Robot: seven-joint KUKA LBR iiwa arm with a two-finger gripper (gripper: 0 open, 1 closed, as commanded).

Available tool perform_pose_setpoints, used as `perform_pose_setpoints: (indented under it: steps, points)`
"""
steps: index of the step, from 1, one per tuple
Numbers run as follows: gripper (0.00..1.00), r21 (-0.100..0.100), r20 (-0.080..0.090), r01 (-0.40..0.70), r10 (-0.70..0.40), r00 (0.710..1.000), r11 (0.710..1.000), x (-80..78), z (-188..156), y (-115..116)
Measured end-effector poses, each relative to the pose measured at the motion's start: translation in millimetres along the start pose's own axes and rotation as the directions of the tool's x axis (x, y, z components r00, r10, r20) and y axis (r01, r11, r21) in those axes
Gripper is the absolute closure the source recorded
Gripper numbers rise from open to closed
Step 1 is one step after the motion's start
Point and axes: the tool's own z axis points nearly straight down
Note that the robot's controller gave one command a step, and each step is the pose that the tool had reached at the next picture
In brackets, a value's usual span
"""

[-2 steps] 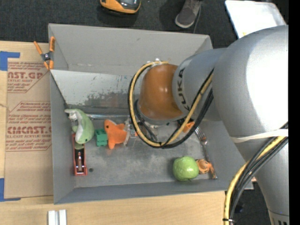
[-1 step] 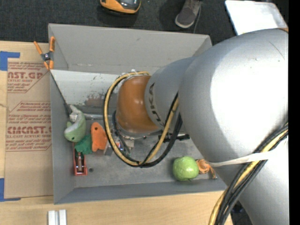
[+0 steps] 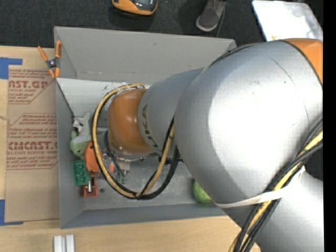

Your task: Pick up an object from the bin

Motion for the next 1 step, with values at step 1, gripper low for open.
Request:
perform_pose_setpoints:
  steps: [1]
  points:
    - [1.00,0.001,0.002,0.254,-0.254,0.967,0.967,-23.4,-21.5,-42.4]
